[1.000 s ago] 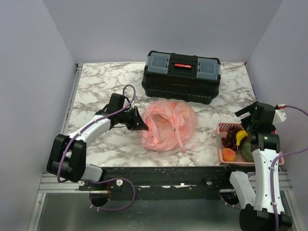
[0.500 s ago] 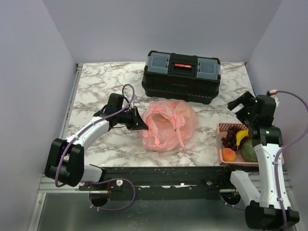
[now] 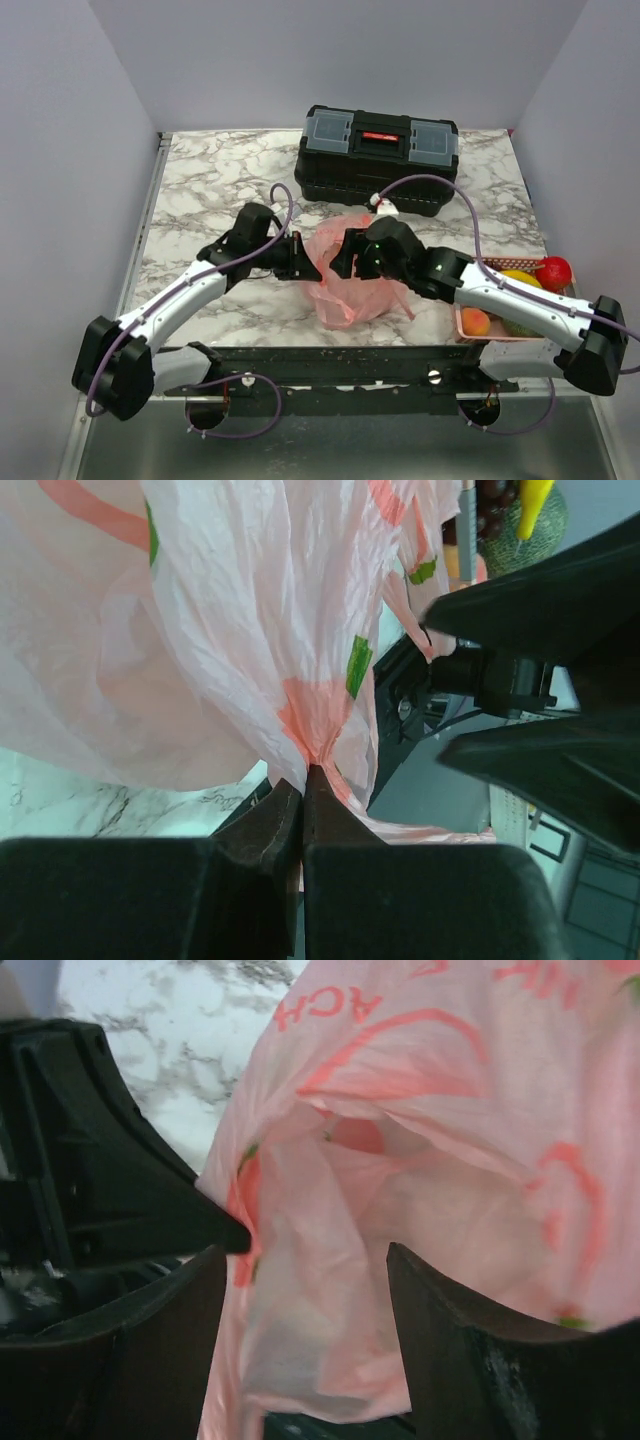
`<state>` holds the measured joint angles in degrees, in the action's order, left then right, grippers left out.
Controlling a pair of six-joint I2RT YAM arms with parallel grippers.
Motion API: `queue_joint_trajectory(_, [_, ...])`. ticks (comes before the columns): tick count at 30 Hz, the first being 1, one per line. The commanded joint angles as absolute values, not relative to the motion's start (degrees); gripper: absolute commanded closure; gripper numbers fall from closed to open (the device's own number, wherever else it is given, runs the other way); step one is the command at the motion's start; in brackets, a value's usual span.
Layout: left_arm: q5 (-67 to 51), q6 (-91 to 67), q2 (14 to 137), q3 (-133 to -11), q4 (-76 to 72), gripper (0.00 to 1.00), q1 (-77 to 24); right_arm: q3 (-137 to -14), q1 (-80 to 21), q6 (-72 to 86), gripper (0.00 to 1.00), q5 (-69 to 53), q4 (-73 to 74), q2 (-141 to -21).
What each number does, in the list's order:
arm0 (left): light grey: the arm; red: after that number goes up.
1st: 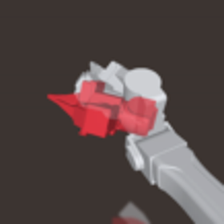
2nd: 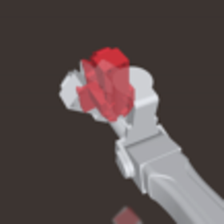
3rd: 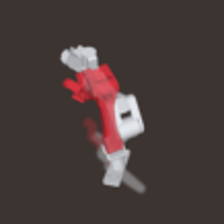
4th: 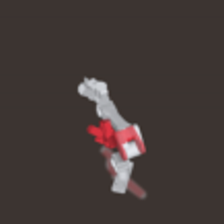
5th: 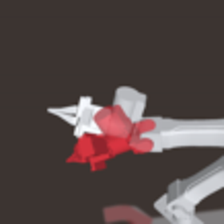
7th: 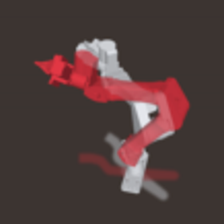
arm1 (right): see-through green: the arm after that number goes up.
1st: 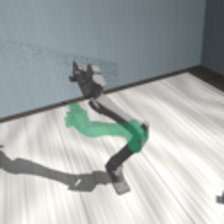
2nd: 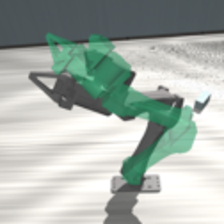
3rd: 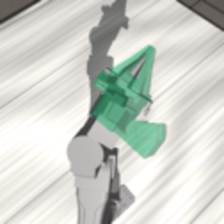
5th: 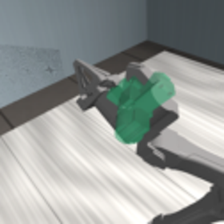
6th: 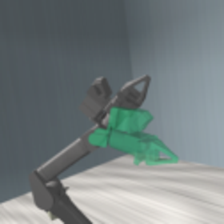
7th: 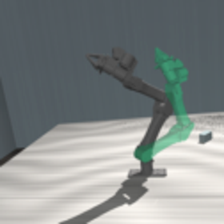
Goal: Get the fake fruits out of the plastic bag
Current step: Take out the fake fruit from the plastic bag.
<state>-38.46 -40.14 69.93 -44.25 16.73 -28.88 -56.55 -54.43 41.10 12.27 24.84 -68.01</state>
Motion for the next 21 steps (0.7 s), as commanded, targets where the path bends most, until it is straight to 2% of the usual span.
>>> queue_joint_trajectory(1, [-31.37, -43.09, 63.49, -41.82, 14.68, 1.0, -30.58, -54.21, -56.3, 42.82, 0.52, 12.94, 14.72, -69.01])
queue_joint_trajectory(2, [-30.9, -43.15, 62.96, -41.63, 14.73, 1.0, -30.66, -52.21, -56.52, 43.12, 0.54, 12.88, 13.41, -68.33])
queue_joint_trajectory(11, [-32.01, -41.7, 64.83, -41.96, 15.45, 1.0, -31.29, -40.94, -56.96, 38.47, 0.54, 18.47, 8.08, -66.1])
queue_joint_trajectory(21, [-32.37, -40.4, 64.61, -40.91, 16.22, 1.0, -31.46, -42.67, -56.97, 39.79, 0.47, 36.07, 2.6, -76.71])
